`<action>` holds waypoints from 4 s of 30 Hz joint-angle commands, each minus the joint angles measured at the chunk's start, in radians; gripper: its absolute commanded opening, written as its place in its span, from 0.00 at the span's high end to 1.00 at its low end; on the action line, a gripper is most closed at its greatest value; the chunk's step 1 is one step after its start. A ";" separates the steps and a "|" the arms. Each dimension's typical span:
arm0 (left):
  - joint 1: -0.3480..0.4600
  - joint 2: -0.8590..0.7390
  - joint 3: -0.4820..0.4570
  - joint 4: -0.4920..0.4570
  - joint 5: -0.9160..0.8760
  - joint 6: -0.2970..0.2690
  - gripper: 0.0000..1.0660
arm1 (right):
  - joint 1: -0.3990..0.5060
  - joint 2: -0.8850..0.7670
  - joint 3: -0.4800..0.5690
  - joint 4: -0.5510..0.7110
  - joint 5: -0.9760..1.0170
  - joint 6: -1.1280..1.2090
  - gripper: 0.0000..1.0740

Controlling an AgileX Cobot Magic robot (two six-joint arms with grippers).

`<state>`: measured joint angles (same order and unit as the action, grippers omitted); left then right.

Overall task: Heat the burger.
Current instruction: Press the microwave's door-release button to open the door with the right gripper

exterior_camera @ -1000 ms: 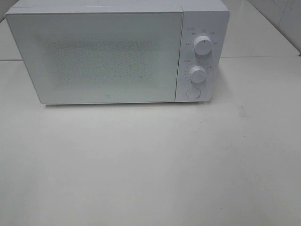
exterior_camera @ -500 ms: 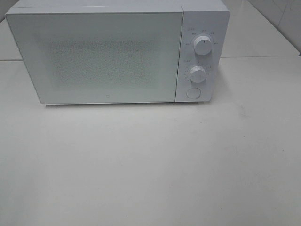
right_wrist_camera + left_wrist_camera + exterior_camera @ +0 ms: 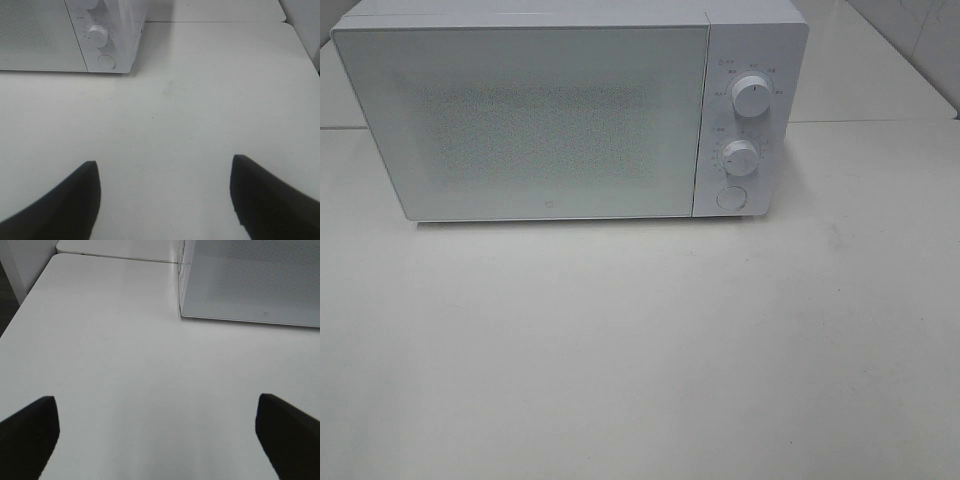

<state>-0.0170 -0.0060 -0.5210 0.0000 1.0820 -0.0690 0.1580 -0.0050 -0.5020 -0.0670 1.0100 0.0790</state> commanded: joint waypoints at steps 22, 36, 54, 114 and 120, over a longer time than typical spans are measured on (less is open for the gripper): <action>0.002 -0.011 0.001 0.000 -0.012 -0.002 0.06 | -0.007 -0.026 0.002 -0.005 -0.018 -0.007 0.34; 0.002 -0.011 0.001 0.000 -0.012 -0.002 0.06 | -0.007 0.189 -0.044 -0.001 -0.278 -0.007 0.34; 0.002 -0.011 0.001 0.000 -0.012 -0.002 0.06 | -0.007 0.634 -0.037 -0.017 -0.757 -0.003 0.34; 0.002 -0.011 0.001 0.000 -0.012 -0.002 0.06 | 0.552 1.747 0.209 0.727 -2.352 -0.229 0.34; 0.002 -0.011 0.001 0.000 -0.012 -0.002 0.06 | 0.629 1.802 0.142 0.812 -2.344 -0.229 0.34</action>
<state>-0.0170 -0.0060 -0.5210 0.0000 1.0820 -0.0690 0.7730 1.7890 -0.3400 0.7290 -1.2050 -0.1350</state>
